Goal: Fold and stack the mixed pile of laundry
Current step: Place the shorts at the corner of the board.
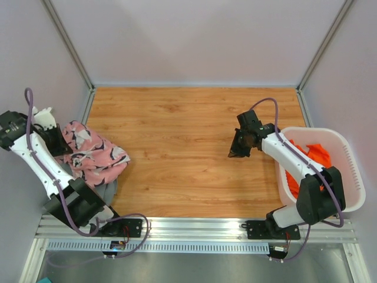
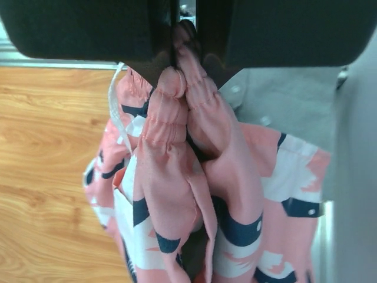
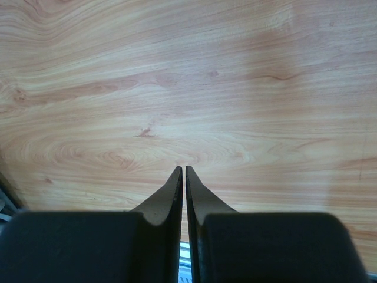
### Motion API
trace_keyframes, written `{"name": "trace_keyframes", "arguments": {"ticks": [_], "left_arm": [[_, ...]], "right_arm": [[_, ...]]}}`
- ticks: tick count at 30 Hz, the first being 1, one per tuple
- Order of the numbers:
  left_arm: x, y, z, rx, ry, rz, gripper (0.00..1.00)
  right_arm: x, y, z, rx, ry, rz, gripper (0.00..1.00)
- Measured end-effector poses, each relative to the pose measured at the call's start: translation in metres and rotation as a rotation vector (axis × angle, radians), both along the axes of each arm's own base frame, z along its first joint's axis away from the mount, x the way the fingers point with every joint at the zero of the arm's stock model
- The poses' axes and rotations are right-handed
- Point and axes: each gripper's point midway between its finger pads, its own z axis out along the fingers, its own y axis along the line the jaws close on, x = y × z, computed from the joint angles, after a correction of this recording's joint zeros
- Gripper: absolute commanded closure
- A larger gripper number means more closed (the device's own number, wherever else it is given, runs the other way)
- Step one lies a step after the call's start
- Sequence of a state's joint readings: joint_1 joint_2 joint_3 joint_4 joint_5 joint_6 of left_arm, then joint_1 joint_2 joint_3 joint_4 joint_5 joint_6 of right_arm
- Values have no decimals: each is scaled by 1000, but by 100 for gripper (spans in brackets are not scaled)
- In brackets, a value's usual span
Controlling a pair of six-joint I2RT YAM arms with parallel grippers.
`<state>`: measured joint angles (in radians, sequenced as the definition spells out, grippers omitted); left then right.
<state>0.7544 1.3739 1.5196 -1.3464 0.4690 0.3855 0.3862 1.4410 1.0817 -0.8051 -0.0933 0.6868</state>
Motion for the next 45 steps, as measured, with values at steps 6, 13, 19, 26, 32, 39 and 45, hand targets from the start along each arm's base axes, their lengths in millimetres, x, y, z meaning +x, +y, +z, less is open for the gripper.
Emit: {"name": "trace_keyframes", "arguments": {"ticks": [6, 13, 19, 26, 32, 39, 45], "left_arm": [[-47, 45, -8, 107, 44, 116, 100], [-106, 69, -40, 128, 166, 206, 100], [-146, 66, -79, 43, 270, 252, 100], [-175, 45, -113, -41, 387, 235, 71], [-193, 49, -109, 13, 443, 245, 49], [-193, 66, -64, 208, 395, 202, 59], [-174, 102, 6, 506, 260, 205, 87]], "right_arm": [[0, 1, -7, 0, 22, 6, 95], [2, 6, -15, 10, 44, 20, 95], [3, 7, -21, 7, 61, 31, 95], [8, 11, -18, 16, 52, 39, 95], [9, 11, -17, 19, 47, 42, 95], [9, 12, -17, 26, 45, 46, 95], [9, 14, -16, 34, 47, 49, 95]]}}
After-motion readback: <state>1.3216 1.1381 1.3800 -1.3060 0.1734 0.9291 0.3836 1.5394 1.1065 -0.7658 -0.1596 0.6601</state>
